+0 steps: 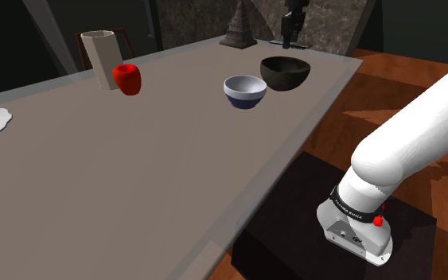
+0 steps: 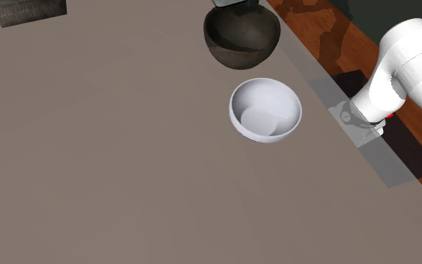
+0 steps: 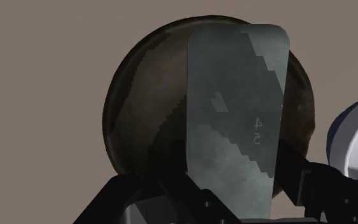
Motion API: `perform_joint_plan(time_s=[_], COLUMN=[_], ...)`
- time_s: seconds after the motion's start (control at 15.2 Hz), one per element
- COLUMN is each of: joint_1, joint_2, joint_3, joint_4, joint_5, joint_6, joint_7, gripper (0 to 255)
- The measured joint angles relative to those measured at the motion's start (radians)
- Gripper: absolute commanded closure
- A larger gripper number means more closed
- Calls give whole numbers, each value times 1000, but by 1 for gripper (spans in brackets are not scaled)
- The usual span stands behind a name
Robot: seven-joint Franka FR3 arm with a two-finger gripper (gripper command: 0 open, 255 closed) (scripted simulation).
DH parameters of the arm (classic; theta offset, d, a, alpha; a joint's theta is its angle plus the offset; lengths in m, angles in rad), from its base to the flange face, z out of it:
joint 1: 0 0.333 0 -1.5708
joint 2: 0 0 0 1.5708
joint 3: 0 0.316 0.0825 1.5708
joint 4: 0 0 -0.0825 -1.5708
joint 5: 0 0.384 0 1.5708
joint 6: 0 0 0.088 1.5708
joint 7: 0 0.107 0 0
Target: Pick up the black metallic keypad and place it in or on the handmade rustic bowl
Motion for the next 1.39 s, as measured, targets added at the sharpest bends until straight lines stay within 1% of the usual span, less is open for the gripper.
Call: perform_joint_plan(time_s=[0.66, 1.12, 1.19, 1.39], joint_1=[-4, -4, -4, -4], joint_2=[-18, -22, -22, -22], joint_3=[-5, -6, -6, -6], joint_4=[-159, -180, -180, -180], joint_5=[-6, -7, -7, -7], joint_6=[140, 158, 158, 158], joint_7=[4, 5, 5, 5], gripper=[255, 255, 0, 0])
